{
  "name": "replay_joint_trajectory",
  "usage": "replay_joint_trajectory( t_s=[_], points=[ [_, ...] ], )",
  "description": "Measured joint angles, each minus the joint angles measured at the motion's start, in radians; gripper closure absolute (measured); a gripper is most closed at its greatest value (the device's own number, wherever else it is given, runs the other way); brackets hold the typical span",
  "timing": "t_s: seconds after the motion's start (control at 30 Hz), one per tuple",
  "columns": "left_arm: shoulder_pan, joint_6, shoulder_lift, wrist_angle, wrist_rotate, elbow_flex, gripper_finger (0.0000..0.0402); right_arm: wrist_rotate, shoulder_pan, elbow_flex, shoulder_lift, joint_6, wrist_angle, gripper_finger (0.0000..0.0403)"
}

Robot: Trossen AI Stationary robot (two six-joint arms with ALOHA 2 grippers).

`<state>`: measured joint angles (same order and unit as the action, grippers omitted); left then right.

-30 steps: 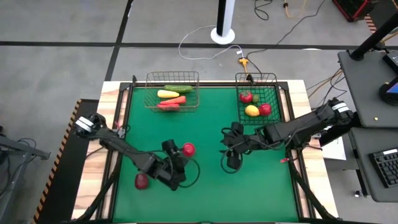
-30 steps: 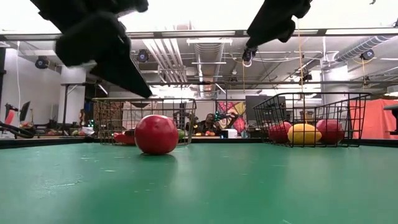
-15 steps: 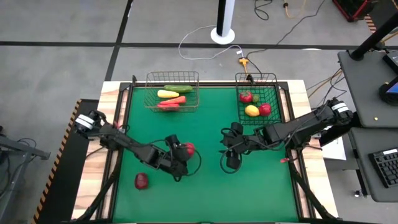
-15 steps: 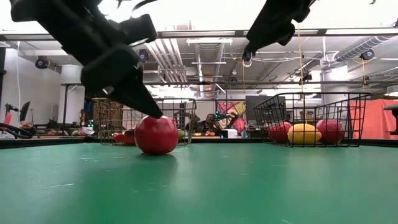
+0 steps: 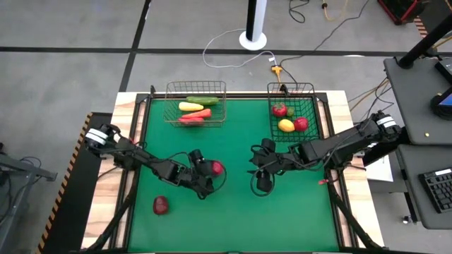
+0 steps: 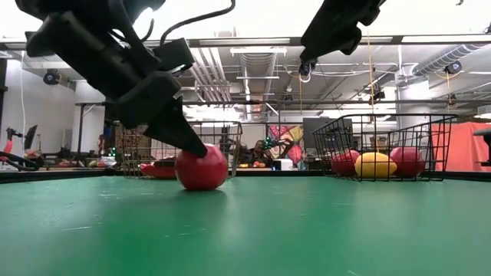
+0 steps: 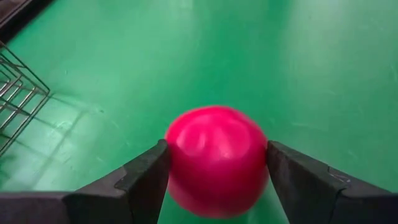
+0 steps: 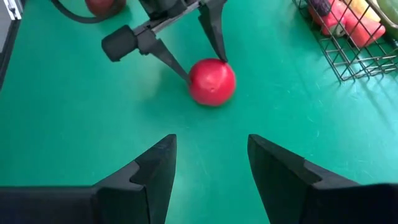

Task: Sort produce into baskets
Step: Put the red tomato into the black wire basket

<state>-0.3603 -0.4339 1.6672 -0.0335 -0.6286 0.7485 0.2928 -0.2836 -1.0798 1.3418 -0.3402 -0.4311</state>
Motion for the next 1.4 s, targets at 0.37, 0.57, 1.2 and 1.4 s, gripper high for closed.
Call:
replay_joint_trajectory(
  t_s=[0.37, 0.57, 1.2, 1.4],
  points=[
    [0.016, 0.004, 0.001, -0.072, 0.014, -0.023, 0.0157, 0.000, 0.000, 0.000, 0.000, -0.004, 0.002, 0.0213],
    [0.016, 0.007, 0.002, -0.066, 0.019, -0.015, 0.0156, 0.001, 0.000, 0.000, 0.000, -0.004, 0.002, 0.0213],
    [0.015, 0.053, 0.005, -0.037, 0.000, -0.012, 0.0035, 0.006, 0.000, 0.001, 0.001, -0.005, 0.003, 0.0213],
    [0.018, 0.055, 0.005, -0.038, 0.014, -0.012, 0.0034, 0.007, 0.000, 0.001, 0.001, -0.008, 0.003, 0.0213]
  ],
)
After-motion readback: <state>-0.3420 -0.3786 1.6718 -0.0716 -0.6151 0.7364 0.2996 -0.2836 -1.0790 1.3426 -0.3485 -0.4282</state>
